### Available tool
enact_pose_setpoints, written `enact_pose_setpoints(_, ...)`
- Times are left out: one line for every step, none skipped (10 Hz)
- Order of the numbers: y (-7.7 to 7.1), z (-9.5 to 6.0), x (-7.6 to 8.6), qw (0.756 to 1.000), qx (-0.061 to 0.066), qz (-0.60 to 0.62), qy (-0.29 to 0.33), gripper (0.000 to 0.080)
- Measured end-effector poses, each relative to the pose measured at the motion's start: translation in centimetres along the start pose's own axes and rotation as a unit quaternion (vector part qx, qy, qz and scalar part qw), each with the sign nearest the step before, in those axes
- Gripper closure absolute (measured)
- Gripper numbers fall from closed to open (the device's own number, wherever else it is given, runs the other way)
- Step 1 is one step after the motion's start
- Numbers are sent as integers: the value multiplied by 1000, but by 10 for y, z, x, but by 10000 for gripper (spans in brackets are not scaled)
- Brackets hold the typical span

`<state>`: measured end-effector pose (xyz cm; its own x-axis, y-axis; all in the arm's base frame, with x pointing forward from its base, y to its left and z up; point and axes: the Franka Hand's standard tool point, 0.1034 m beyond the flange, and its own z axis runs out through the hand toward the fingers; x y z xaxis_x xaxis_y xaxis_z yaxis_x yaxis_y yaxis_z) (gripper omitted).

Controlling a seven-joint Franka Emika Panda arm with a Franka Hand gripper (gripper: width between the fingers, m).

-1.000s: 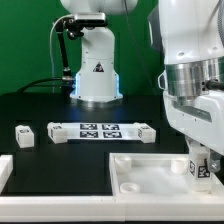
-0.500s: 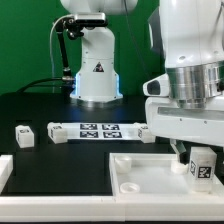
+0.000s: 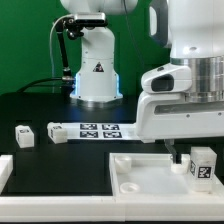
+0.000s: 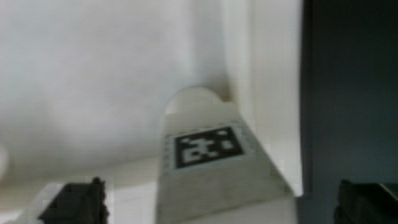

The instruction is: Assemble square table

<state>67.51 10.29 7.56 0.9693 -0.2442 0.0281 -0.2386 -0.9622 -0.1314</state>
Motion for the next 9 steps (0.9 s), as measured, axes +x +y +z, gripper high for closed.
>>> enact_pose_setpoints(0,0,0,1000,0,5,0,173)
enact_pose_setpoints(0,0,0,999,1,42,0,343)
enact_pose_setpoints(0,0,0,997,1,72,0,511)
enact_pose_setpoints(2,0,0,995,-1,99,-1,511)
enact_pose_setpoints(2,0,0,991,-1,132,-1,509)
enact_pose_setpoints(2,1,0,980,2,201,2,509)
enact_pose_setpoints(1,1,-1,953,6,302,7,509)
enact_pose_setpoints(1,1,-1,922,16,387,3,509)
enact_pose_setpoints(0,0,-1,880,22,474,-11,509)
